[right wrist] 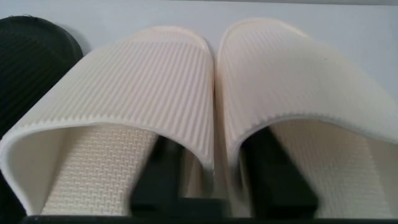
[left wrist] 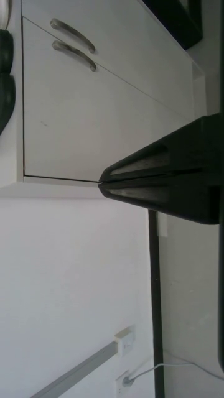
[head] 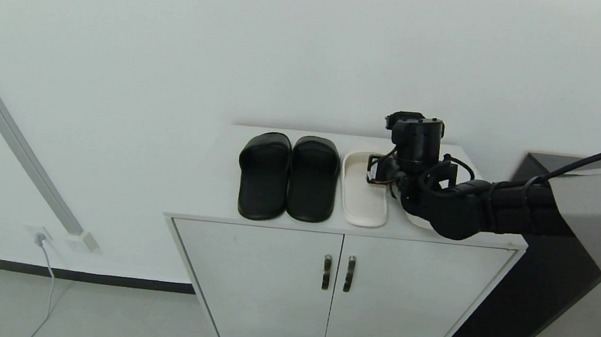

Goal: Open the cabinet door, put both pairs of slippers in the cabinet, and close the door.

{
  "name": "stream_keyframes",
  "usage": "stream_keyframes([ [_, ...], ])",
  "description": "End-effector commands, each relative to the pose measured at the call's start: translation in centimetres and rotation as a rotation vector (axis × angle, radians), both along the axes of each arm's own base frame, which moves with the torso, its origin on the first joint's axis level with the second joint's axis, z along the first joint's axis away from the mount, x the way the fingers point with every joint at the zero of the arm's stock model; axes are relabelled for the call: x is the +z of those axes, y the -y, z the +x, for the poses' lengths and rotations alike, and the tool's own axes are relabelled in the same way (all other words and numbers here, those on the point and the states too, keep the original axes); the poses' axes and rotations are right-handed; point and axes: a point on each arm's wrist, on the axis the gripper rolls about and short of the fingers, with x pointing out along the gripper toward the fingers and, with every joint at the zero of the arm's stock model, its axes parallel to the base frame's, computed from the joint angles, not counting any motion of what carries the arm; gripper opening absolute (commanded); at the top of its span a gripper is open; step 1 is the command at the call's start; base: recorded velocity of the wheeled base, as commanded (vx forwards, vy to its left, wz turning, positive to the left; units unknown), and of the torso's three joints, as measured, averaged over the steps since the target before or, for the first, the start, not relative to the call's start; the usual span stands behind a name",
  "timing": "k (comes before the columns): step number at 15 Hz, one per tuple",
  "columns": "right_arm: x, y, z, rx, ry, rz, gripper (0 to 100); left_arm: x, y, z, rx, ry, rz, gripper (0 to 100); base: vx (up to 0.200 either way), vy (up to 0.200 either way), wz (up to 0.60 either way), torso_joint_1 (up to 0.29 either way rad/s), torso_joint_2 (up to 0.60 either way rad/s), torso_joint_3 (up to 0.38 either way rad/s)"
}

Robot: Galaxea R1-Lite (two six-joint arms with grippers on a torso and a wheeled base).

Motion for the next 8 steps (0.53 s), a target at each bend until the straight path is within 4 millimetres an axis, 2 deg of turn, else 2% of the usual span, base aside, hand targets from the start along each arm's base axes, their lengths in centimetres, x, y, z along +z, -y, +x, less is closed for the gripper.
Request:
stream_keyframes([
  [1,0.5,0.2,-0.2,-0.001,0.010,0.007,0,0.0,0.0,0.0,0.000,0.001,0.000,0,0.000,0.000,0.00,0.000,0.00,0.000],
  [6,3.3,1.4,-2.2,-0.001,0.054,-0.028,0,0.0,0.0,0.0,0.000,0.001,0.000,0,0.000,0.000,0.00,0.000,0.00,0.000],
  [8,4.6,2.4,-4.7,0.023,0.053,-0.035,0,0.0,0.0,0.0,0.000,0.001,0.000,0,0.000,0.000,0.00,0.000,0.00,0.000],
])
